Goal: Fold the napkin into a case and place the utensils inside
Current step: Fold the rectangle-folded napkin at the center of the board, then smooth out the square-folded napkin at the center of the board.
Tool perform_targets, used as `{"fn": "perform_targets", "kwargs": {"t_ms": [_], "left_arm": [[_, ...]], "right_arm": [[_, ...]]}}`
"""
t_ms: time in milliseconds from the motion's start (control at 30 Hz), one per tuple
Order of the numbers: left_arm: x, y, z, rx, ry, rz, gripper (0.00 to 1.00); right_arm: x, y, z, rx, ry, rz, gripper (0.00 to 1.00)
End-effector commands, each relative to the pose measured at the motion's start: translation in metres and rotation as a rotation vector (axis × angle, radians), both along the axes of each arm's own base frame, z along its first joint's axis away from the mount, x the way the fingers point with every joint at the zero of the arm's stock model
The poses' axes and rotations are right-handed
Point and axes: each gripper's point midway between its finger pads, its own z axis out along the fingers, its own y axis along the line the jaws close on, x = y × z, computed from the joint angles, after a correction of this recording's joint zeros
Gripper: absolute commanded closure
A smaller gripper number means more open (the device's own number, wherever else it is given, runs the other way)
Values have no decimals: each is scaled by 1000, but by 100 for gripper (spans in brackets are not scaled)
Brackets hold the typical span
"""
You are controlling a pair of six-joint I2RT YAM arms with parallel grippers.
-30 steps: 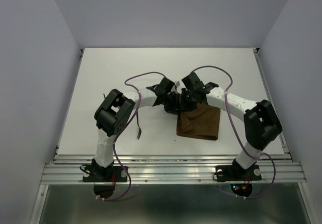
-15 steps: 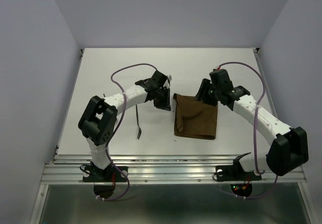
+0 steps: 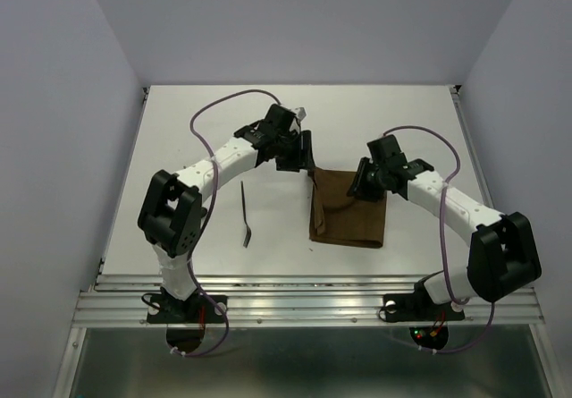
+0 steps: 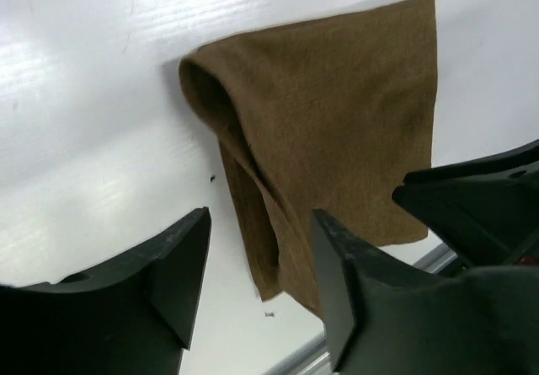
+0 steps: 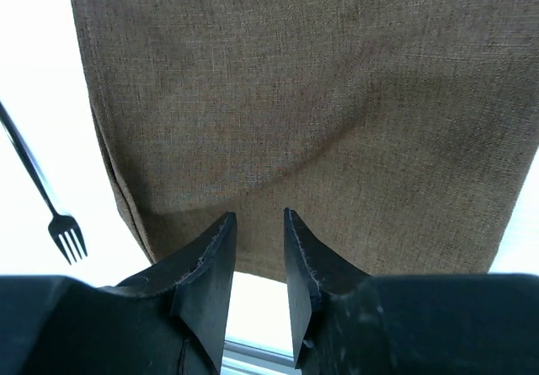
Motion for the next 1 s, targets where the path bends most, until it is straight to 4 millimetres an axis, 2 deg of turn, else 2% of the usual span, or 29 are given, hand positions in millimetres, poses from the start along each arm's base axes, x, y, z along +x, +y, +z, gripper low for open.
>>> {"fn": "perform_targets", "kwargs": {"t_ms": [0, 100, 133, 167, 233, 367, 467, 500, 567, 600, 667, 733, 767, 800, 867, 900, 933, 967], "left_arm": [[13, -19, 7, -54, -8, -16, 31], [13, -27, -3, -79, 22, -29, 10], [11, -30, -10, -87, 46, -43, 10], [11, -32, -14, -88, 58, -47, 9], [9, -34, -27, -82, 92, -57, 9], [9, -35, -43, -69, 118, -56, 13], [11, -38, -51, -69, 131, -61, 22], [12, -39, -51, -70, 130, -62, 28], [13, -40, -54, -70, 135, -66, 33], [14, -41, -54, -71, 134, -66, 38], [15, -42, -55, -70, 135, -67, 43], [16, -42, -56, -69, 136, -67, 53], [16, -43, -56, -70, 136, -69, 57], [16, -43, -55, -71, 133, -70, 67], [17, -43, -56, -71, 133, -70, 78], [17, -43, -57, -70, 135, -70, 88], [17, -43, -58, -74, 136, -71, 92], [18, -43, -58, -76, 137, -73, 96]], "right_arm": [[1, 7, 10, 49, -42, 11, 65], [-9, 18, 16, 85, -61, 48, 55], [-15, 30, 23, 104, -83, 79, 50], [-18, 35, 24, 107, -89, 91, 40], [-26, 53, 28, 112, -97, 135, 30], [-33, 79, 22, 74, -100, 189, 24], [-36, 90, 15, 46, -89, 211, 25], [-37, 95, 9, 24, -80, 220, 26], [-37, 96, 5, -14, -75, 217, 28], [-35, 98, 2, -30, -76, 214, 31], [-32, 97, -2, -47, -71, 202, 36], [-33, 97, -9, -77, -59, 195, 46], [-34, 98, -10, -85, -60, 196, 56], [-32, 97, -11, -95, -60, 188, 61], [-33, 98, -10, -103, -65, 183, 74], [-34, 98, -9, -111, -72, 184, 86], [-36, 101, -5, -112, -80, 191, 95], [-34, 99, -3, -119, -87, 186, 98]]}}
